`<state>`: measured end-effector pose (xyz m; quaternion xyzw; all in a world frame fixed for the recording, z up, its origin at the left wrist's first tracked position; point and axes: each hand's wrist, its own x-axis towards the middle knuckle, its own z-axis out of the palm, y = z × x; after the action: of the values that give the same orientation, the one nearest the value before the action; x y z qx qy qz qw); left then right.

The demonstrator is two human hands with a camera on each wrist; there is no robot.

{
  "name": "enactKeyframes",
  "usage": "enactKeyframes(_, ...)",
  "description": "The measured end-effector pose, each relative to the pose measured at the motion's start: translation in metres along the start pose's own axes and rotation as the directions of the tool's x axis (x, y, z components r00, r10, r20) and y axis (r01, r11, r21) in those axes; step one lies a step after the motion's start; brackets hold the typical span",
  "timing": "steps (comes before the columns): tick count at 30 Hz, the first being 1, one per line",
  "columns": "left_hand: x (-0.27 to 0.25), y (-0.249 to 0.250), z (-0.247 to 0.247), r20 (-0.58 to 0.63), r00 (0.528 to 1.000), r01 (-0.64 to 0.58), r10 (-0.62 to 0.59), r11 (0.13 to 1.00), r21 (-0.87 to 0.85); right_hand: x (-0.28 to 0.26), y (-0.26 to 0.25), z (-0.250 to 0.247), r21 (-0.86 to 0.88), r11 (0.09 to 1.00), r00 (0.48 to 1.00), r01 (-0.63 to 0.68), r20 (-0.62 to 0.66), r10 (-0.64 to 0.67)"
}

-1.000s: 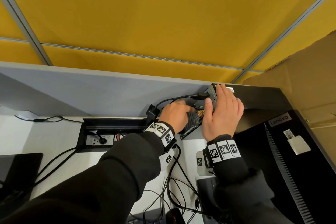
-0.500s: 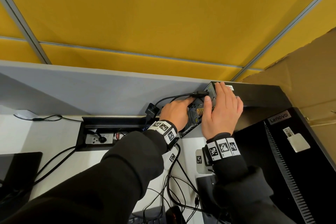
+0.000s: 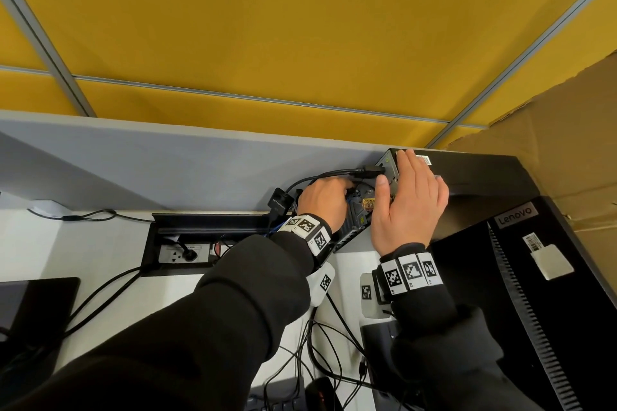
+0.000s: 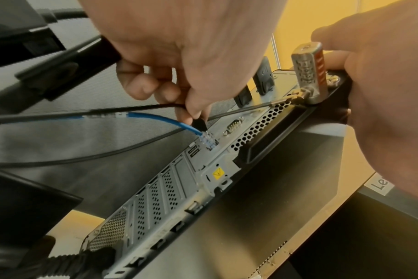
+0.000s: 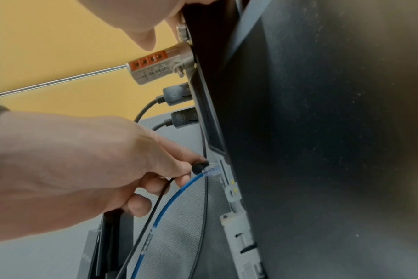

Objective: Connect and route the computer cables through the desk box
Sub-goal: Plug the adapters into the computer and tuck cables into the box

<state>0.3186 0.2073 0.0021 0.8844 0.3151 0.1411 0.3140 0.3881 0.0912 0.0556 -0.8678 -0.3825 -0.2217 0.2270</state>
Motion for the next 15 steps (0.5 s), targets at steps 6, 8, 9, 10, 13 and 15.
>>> enactKeyframes(6,0.001,0.0,0.0,-0.027,1.0,0.01,-0.011,0.999,-0.039,0.0,0.001,0.001,-0.002,1.0,1.0,0.001,0.0,-0.001)
enactKeyframes(8,0.001,0.0,0.002,-0.044,0.999,0.016,-0.019,0.998,-0.062,0.0,0.001,0.001,0.0,1.0,1.0,0.0,-0.003,0.0)
enactKeyframes(9,0.001,0.0,0.002,-0.044,0.999,0.021,-0.024,0.997,-0.072,0.0,0.001,0.001,0.002,1.0,1.0,-0.001,-0.006,0.001)
enactKeyframes(10,0.001,0.0,0.004,-0.045,0.998,0.03,-0.034,0.996,-0.08,0.0,0.001,0.002,0.005,1.0,1.0,-0.003,-0.009,0.003)
enactKeyframes(13,0.001,0.0,0.008,-0.052,0.996,0.062,-0.067,0.993,-0.098,-0.001,0.001,0.002,0.01,1.0,1.0,-0.007,-0.014,0.007)
enactKeyframes(15,0.001,0.001,0.01,-0.054,0.995,0.081,-0.088,0.99,-0.113,0.0,0.0,0.002,0.021,1.0,1.0,-0.017,-0.014,0.018)
